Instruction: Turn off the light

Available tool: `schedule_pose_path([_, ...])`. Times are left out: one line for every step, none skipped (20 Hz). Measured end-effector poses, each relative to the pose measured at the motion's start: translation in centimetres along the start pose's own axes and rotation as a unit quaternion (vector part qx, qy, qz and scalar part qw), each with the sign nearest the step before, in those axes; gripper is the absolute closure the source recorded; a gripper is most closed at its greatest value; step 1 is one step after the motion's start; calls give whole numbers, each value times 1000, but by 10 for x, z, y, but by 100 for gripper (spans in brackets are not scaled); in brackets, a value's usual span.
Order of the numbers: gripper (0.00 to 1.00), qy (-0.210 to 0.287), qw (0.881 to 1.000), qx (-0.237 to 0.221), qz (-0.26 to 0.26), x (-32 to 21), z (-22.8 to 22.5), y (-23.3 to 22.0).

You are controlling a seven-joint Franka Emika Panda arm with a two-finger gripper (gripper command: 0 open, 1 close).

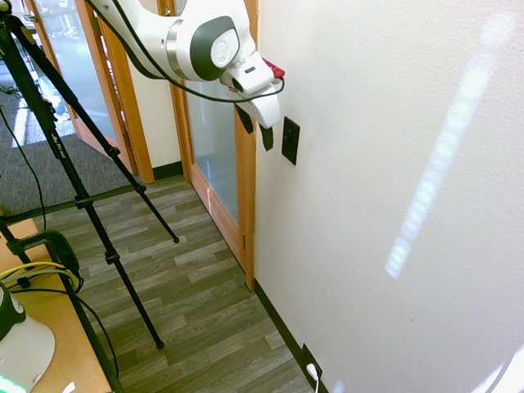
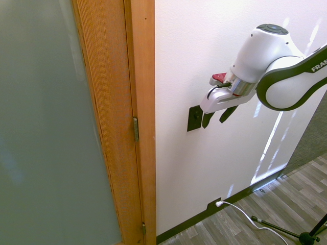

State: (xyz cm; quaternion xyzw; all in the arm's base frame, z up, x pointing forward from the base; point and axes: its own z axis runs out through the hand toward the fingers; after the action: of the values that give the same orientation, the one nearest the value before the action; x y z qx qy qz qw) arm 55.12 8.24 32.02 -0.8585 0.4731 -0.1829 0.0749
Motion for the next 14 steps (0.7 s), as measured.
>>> schedule_pose_path([100, 5, 1000, 2, 1, -2, 5, -4])
schedule_pose_path([100, 11, 1000, 6, 2, -3, 8, -7])
schedule_pose_path([100, 19, 1000, 10, 3, -3, 9, -9])
schedule_pose_path([100, 28, 999, 16, 4, -3, 9, -10])
schedule_pose_path([100, 36, 999, 20, 7, -2, 9, -10])
schedule_pose_path([100, 42, 999, 22, 10, -2, 8, -11])
schedule_pose_path([100, 47, 999, 24, 12, -1, 7, -13])
schedule_pose_path([100, 52, 998, 26, 14, -1, 5, -16])
schedule_pose_path([100, 56, 998, 27, 16, -1, 4, -19])
schedule_pose_path([100, 61, 998, 27, 19, -1, 4, -23])
schedule_pose_path([100, 65, 997, 27, 22, -1, 5, -26])
schedule_pose_path([100, 68, 997, 27, 25, 0, 8, -29])
schedule_pose_path([100, 70, 997, 26, 29, 1, 12, -31])
schedule_pose_path([100, 71, 997, 25, 31, 3, 17, -33])
